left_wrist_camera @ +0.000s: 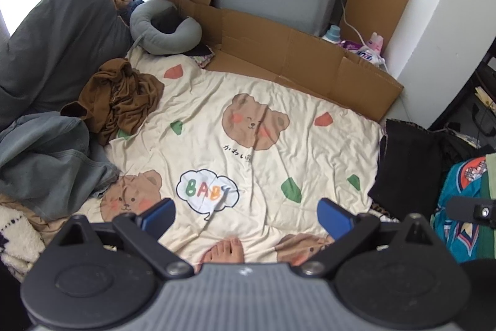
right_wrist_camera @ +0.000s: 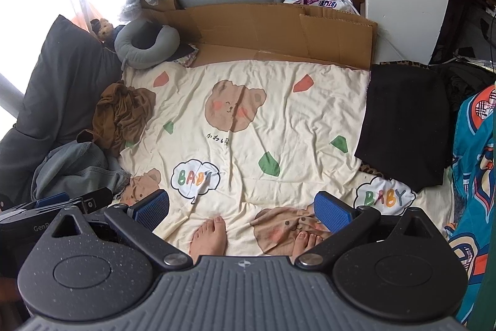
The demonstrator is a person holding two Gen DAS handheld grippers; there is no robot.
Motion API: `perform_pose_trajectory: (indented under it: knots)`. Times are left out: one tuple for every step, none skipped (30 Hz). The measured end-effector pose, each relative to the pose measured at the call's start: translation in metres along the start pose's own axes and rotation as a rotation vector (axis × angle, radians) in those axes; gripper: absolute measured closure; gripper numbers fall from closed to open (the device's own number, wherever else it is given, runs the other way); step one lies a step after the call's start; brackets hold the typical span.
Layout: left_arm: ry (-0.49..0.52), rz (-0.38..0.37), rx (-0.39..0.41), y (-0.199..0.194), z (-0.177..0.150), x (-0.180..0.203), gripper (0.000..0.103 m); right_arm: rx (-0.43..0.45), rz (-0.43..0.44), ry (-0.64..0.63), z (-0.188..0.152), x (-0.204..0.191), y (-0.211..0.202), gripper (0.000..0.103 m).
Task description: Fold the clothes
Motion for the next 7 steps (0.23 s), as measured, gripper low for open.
perform_pose_trajectory:
  knots:
    - [0.0, 0.0, -0.001, 0.0002, 0.0, 0.0, 0.004, 0.0, 0.001, -0.001, 0.0001, 0.0, 0.0, 0.001]
    - [-0.001, 0.0, -0.001, 0.0003, 0.0, 0.0001, 0.004, 0.0, 0.001, -0.002, 0.0001, 0.0001, -0.0003, 0.001]
    - [-0.001, 0.0, -0.002, 0.0003, 0.0, 0.0002, 0.004, 0.0, 0.0, -0.001, -0.0003, -0.0008, -0.0003, 0.001]
    - [-0.002, -0.001, -0.002, 0.0003, -0.0003, 0.0001, 0.004, 0.001, -0.001, -0.001, -0.0008, -0.0017, -0.0003, 0.001]
    - [-0.003, -0.002, -0.002, 0.0003, -0.0005, 0.0, 0.004, 0.002, -0.002, -0.001, -0.0008, -0.0015, -0.0006, 0.001]
    - [-0.004, -0.003, -0.003, 0.0003, -0.0005, -0.0002, 0.004, 0.005, -0.007, -0.004, -0.0011, -0.0019, -0.0011, 0.001]
    - [-0.005, -0.004, -0.003, 0.0005, -0.0006, -0.0005, 0.004, 0.009, -0.014, -0.011, -0.0014, -0.0029, -0.0015, 0.001]
Point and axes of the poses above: each gripper's, at about its wrist camera, not at the fingertips, and y roughly the way its jaws point, x to its right, z to its top, the point moved 3 cm from there along y, roughly the way its jaws point, and after that the axes turned 3 degrees about -z, right-handed, at the moved point
